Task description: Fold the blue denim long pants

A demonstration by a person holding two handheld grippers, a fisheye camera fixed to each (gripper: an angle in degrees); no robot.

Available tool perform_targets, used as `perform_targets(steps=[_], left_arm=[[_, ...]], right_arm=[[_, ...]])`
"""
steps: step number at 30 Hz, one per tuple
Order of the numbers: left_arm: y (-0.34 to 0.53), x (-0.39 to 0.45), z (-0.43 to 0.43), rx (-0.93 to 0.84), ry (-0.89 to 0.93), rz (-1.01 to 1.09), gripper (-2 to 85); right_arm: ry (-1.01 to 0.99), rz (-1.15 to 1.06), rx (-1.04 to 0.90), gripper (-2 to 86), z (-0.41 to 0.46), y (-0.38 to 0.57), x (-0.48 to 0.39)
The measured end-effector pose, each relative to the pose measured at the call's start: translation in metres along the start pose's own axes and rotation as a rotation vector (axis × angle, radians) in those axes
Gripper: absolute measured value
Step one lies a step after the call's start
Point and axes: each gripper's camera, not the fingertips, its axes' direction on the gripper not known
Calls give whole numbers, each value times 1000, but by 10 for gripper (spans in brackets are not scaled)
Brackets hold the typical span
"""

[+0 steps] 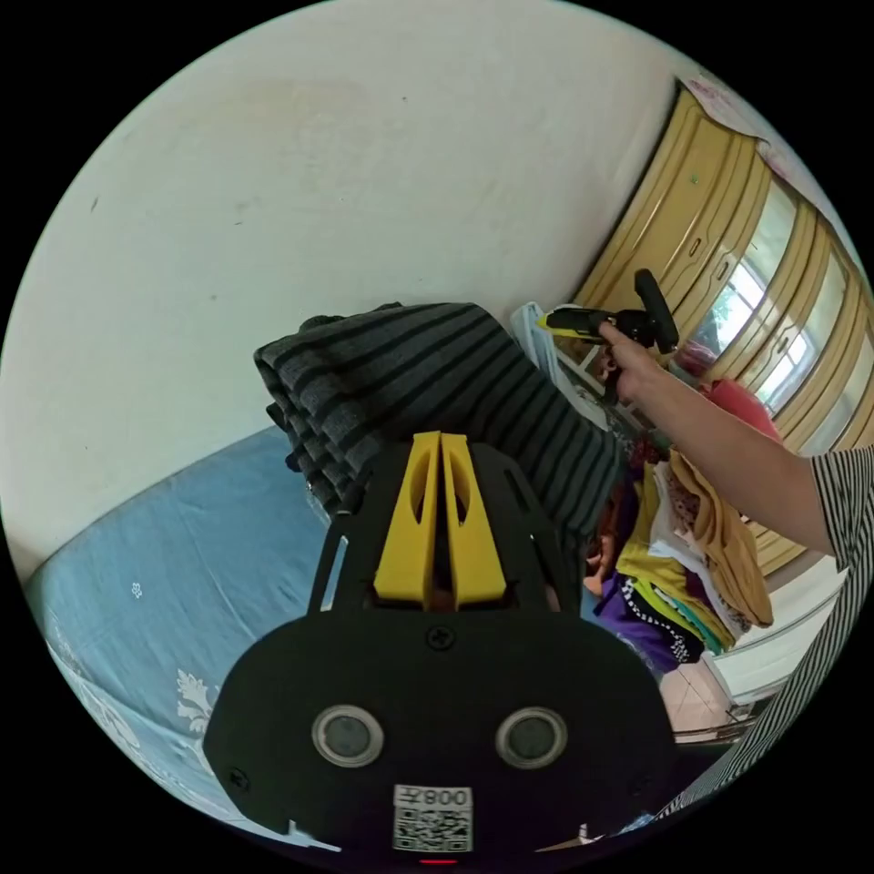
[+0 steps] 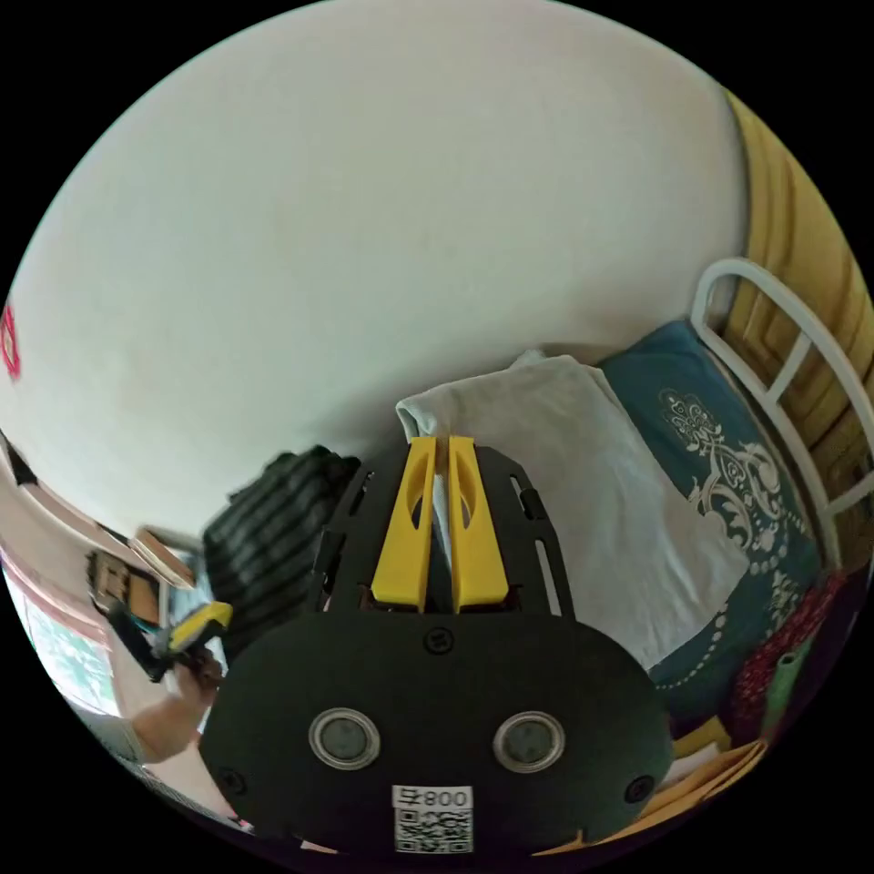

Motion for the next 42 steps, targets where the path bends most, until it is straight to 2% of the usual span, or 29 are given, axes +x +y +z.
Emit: perform_targets(steps=[3, 10, 17, 25, 29, 34, 38, 42], left_arm=[[30, -4, -19, -5, 22, 0, 2], [105, -9, -74, 11, 70, 13, 0], [171, -9, -142, 106, 81, 40, 2], [266, -23, -242, 348, 115, 13, 37], [309, -29, -279, 404, 159, 31, 87], [395, -24, -314, 354, 183, 126, 112], [476, -26, -329, 291, 289, 152, 82], [590, -39, -358, 245, 166, 82, 36]], right_arm=[[-128, 85, 114, 22, -59, 6, 33], [-390, 26, 356, 19, -201, 4, 36], [-593, -210, 487, 19, -329, -7, -50], [-798, -402, 546, 18, -447, 25, -159], [-823, -499, 549, 17, -495, 56, -225], [-933, -521, 475, 16, -513, 93, -286], [-1039, -509, 340, 16, -489, 137, -326], [-1132, -528, 200, 16, -460, 187, -357]])
